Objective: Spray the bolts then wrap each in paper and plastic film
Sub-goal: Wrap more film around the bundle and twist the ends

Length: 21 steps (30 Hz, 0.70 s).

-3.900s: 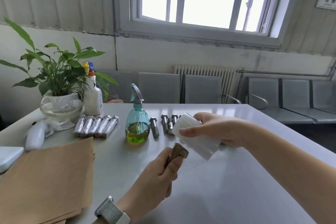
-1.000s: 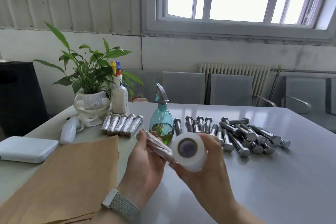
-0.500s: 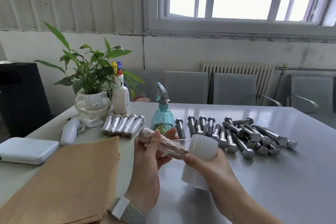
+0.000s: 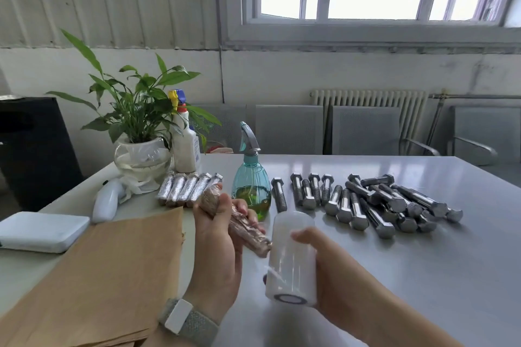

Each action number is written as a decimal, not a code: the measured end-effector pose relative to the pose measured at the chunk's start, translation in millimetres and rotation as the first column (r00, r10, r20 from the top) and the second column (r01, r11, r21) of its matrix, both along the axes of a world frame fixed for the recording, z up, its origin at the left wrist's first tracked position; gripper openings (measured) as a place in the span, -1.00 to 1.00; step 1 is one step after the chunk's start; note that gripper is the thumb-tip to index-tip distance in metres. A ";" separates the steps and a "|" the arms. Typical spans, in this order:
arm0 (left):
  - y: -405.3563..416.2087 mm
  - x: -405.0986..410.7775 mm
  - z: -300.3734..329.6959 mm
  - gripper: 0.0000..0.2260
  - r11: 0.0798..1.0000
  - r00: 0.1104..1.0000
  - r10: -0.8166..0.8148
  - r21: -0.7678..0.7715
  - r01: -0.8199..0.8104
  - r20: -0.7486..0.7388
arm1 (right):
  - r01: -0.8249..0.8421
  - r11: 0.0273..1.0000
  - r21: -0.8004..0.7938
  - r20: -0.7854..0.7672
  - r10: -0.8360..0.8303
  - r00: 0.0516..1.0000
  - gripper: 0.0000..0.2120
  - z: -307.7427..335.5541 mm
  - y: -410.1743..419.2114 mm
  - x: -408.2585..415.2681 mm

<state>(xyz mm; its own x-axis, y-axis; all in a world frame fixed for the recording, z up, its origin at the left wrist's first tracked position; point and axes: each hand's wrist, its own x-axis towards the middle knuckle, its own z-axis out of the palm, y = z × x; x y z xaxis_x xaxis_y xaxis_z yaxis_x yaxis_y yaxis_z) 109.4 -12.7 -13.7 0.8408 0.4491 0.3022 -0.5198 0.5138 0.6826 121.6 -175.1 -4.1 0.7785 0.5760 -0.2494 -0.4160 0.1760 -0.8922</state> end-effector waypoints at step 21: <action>-12.8 -3.4 -0.7 -0.39 0.816 0.955 0.088 0.570 0.094 -0.284 | -0.010 0.945 -0.326 0.225 0.087 0.971 -0.36 8.5 -24.7 21.2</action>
